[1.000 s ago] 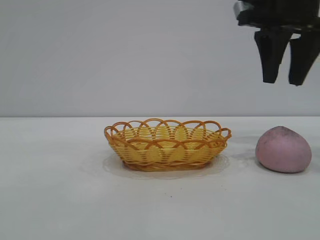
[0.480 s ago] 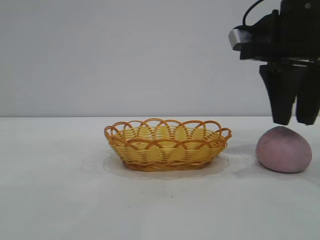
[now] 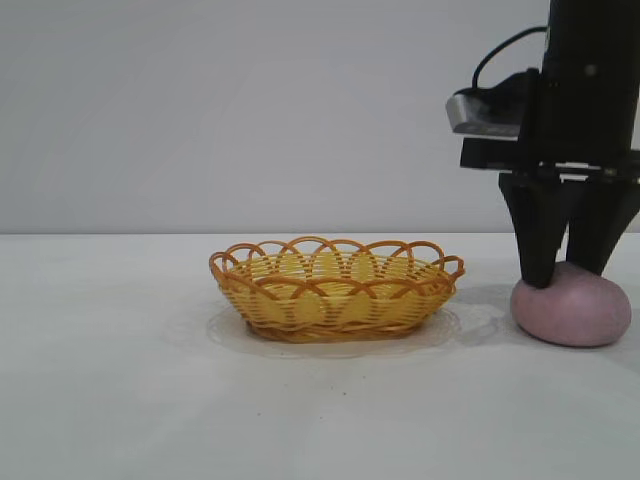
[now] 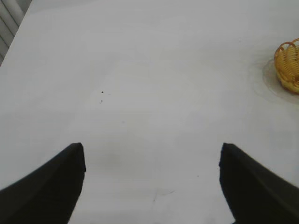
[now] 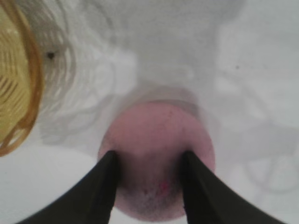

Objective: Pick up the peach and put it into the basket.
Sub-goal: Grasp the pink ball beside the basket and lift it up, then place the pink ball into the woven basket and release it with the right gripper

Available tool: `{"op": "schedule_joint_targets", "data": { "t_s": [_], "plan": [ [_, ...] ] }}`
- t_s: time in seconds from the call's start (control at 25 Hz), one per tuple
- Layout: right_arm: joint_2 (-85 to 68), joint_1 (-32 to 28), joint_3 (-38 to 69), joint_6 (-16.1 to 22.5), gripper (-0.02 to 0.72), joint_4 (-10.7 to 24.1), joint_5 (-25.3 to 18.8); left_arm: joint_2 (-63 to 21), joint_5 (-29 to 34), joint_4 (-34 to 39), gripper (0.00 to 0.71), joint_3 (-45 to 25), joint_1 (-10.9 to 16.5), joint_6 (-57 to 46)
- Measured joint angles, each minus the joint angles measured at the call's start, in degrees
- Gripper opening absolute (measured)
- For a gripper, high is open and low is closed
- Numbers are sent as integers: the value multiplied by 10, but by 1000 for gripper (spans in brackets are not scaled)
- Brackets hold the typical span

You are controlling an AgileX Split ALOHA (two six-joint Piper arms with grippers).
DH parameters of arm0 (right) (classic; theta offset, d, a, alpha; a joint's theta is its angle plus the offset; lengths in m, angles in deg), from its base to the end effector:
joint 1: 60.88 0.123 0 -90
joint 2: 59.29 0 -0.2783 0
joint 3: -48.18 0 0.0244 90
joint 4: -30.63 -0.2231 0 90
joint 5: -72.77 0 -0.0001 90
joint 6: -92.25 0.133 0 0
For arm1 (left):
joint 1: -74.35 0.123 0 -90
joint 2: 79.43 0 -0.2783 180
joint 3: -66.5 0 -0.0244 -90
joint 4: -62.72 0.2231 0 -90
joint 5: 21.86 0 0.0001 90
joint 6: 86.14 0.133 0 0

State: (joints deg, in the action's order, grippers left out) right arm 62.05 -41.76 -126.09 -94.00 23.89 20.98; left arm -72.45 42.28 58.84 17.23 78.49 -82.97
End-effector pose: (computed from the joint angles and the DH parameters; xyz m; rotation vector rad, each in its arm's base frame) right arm 0.3176 0.1231 0.1133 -0.5769 3.0751 0.1484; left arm 0.0108 -0.0073 0.2339 -0.0121 2.0992 -0.0049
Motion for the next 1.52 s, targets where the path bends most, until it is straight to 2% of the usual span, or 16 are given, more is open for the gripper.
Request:
{"op": "schedule_joint_targets", "data": {
  "t_s": [0.12,0.16,0.2,0.24,0.68,0.76,0.92,1.04,1.32,1.52],
  "plan": [
    [3,0,-1,0,91,16,3,0,0,0,527,0,0,0],
    [3,0,-1,0,57,22,3,0,0,0,527,0,0,0],
    [3,0,-2,0,57,27,3,0,0,0,527,0,0,0],
    [3,0,-2,0,0,29,3,0,0,0,527,0,0,0],
    [-32,1,-108,-1,0,37,-65,0,0,0,527,0,0,0],
    [-39,11,-138,-1,0,36,-84,0,0,0,527,0,0,0],
    [-40,48,-155,-1,0,35,-89,0,0,0,527,0,0,0],
    [-40,83,-155,-1,0,28,-82,0,0,0,527,0,0,0],
    [-33,139,-156,-1,0,-4,-21,0,0,0,527,0,0,0],
    [7,149,-156,-1,0,-26,-19,0,0,0,527,0,0,0]
  ]
}}
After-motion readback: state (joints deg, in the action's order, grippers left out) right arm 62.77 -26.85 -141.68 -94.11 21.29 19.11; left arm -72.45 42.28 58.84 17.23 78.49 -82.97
